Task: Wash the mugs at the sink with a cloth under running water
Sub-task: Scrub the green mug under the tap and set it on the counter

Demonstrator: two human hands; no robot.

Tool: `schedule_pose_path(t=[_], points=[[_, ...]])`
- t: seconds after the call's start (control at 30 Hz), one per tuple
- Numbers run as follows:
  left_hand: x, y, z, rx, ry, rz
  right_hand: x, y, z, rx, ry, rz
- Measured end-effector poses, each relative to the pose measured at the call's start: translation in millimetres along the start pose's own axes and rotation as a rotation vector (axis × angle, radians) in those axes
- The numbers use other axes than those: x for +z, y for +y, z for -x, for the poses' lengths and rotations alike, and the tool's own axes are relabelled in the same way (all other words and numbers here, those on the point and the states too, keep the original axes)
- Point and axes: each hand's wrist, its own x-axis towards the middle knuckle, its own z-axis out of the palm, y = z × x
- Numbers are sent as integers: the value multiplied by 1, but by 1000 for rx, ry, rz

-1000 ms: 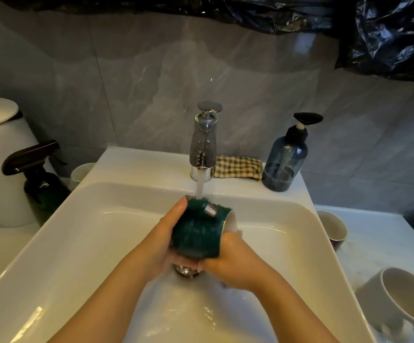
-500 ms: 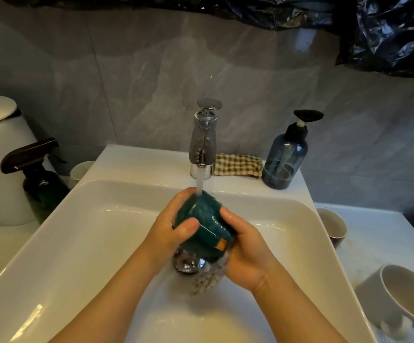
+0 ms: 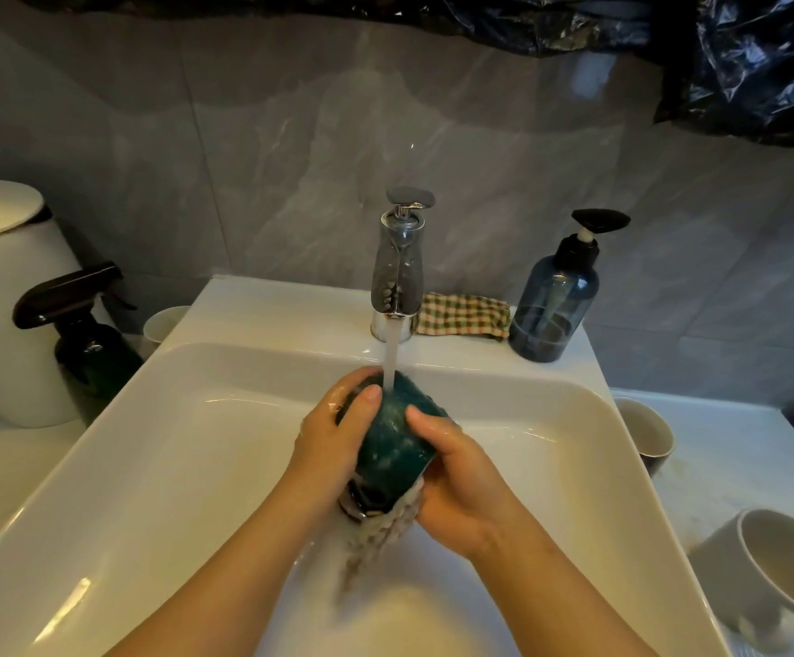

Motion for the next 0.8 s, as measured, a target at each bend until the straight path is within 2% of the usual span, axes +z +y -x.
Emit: schedule_pose_path(t=[0.03,0.07,0.13,0.23,0.3,0.33,0.37,0.47,0.63,0.7,0.8], points=[[-1,1,0,41,-19,10,-1,-1,-1,1,-12,-96],[-3,2,0,56,-54,25,0,-2,-1,-21,-14,-64],[-7,5,-1,-6,-163,84,-1,-6,-1,-98,26,161],[-12,11,2,-309,-288,232,-5,-8,2,-150,47,814],[-10,10,1,-552,-240,324,-8,-2,3,-73,54,1351],[-9,7,1,-627,-191,348,-10,3,1,-71,41,1508],[-7,6,0,-669,-151,355,-9,6,0,-91,22,1564],[-5,8,1,-683,-68,406,-4,1,-1,-144,-3,1478],[-14,11,-2,-777,29,487,-12,-28,10,-132,-95,1396],[-19,11,-3,-790,50,497,-17,-34,12,-182,-44,1373],[-17,12,-3,-806,49,509,-22,-39,6,-413,192,1390]])
